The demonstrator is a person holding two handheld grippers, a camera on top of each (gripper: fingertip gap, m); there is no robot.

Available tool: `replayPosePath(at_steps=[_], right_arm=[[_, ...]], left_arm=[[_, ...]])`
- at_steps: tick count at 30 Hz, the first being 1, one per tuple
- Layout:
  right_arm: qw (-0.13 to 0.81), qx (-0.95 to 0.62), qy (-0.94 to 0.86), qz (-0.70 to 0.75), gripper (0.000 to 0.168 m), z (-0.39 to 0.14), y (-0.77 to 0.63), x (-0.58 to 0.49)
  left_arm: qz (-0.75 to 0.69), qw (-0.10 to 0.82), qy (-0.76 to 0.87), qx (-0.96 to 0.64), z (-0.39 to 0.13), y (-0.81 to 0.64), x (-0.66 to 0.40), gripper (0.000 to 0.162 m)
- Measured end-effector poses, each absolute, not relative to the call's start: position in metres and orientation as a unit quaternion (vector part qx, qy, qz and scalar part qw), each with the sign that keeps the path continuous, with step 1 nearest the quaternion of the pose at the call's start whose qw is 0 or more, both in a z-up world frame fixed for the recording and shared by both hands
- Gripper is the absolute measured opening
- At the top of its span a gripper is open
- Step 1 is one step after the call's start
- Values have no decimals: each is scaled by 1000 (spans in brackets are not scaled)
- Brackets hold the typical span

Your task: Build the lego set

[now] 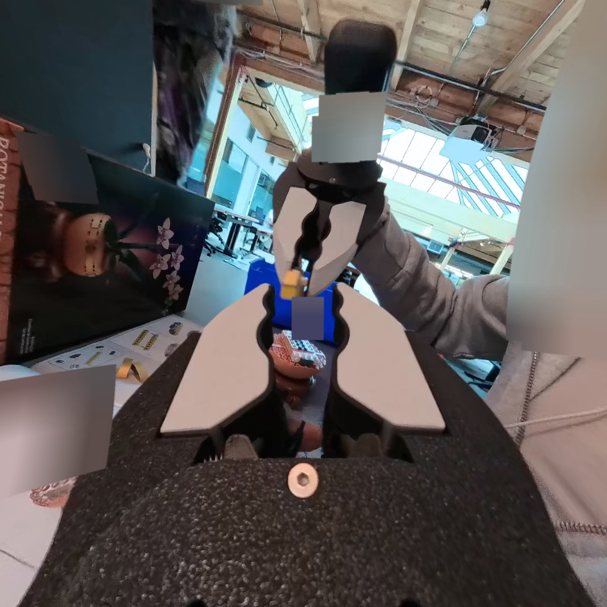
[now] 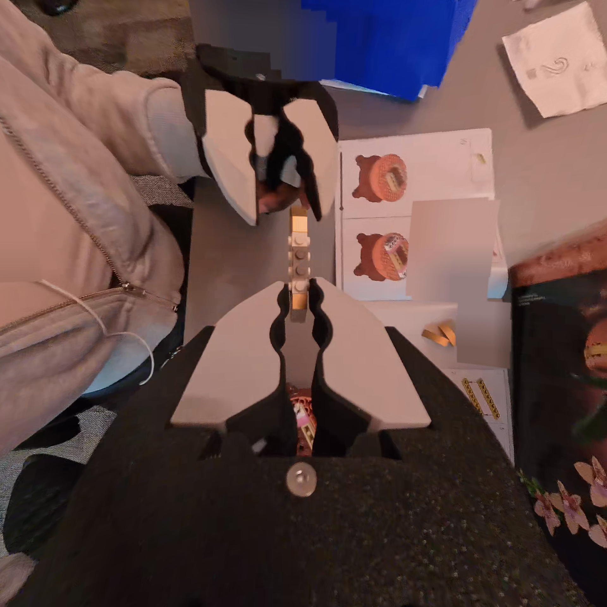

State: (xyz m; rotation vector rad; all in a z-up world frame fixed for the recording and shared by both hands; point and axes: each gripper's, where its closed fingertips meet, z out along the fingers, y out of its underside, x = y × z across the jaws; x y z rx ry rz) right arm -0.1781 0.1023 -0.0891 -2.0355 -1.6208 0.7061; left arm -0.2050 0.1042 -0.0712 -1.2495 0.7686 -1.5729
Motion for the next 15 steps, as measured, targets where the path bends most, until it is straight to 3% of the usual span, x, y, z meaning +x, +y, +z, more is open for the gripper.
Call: replayPosePath(at_steps=[7, 10, 12, 15], right_arm=[[229, -718, -590, 290, 11, -78, 93, -198], [220, -713, -603, 283, 11, -82, 89, -205], [220, -712, -602, 287, 11, -81, 88, -207], [248, -699, -602, 296, 17, -76, 89, -210]], left_arm=[[-619, 478, 359, -510, -76, 91, -207, 36], [-630, 482, 354, -495, -71, 88, -208, 26], [-631, 484, 358, -489, -71, 86, -210, 10], [-637, 489, 356, -479, -69, 86, -214, 7]])
